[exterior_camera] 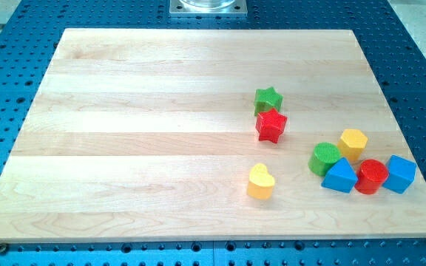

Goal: Move the red circle diagonal to the red star

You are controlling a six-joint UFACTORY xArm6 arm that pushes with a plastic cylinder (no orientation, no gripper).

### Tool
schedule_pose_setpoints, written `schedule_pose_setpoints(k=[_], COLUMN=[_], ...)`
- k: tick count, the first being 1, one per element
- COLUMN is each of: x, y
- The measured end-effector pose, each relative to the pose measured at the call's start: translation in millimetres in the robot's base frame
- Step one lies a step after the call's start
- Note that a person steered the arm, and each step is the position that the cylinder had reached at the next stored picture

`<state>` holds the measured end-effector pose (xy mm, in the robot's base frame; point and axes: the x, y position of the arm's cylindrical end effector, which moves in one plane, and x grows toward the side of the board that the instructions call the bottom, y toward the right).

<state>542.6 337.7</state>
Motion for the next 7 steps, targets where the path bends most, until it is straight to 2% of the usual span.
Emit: schedule_pose_setpoints(k=[1, 2, 3, 7], x=[64, 68, 47, -23], y=[-3, -39, -74, -138])
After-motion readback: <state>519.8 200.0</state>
